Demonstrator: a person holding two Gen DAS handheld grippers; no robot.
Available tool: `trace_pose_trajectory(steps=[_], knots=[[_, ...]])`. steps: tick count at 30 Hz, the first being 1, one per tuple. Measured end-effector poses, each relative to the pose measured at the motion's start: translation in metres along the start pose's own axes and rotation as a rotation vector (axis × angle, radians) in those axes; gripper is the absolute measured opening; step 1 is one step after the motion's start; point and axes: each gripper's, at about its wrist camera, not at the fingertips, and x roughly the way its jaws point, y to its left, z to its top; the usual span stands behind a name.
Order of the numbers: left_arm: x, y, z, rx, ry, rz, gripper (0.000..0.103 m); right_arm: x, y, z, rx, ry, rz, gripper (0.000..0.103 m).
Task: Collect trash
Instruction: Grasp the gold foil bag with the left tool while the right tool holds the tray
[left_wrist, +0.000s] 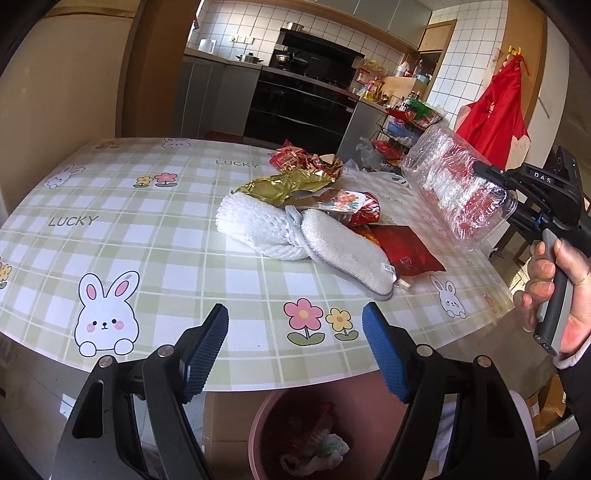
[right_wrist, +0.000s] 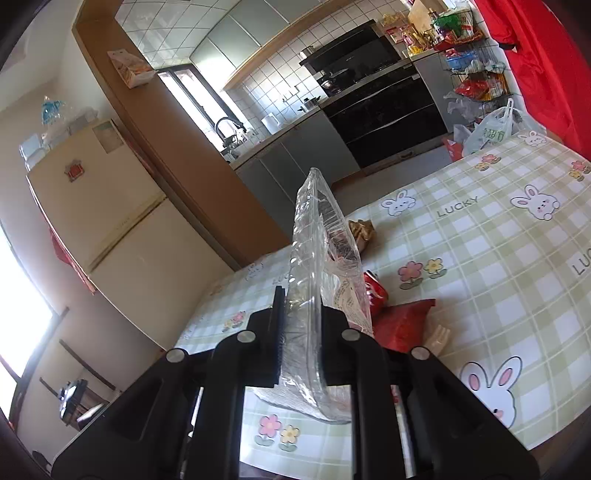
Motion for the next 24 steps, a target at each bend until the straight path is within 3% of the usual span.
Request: trace_pose_trajectory(steps=[12,16,19,24], knots=[[0.043,-0.019,0.039,-0.044,0.030,-0.098,0.055,-0.008,-0.025,-0.020,0.004,0.021,-0.042,0.017],[0.054,-0.016,0.061,-0.032,0.020,-0.072,0.054,-0.011,-0.033,-0.018,0.014,0.017,-0.045,0.017],[0.072,-0.023,0.084,0.104,0.023,0.007,0.054,-0.012,-0.039,-0.016,0.032,0.014,-0.042,0.017],[0.111,-0.038,0.115,0.417,0.085,0.086,0.054,-0.013,-0.043,-0.013,0.057,0.004,-0.029,0.017]])
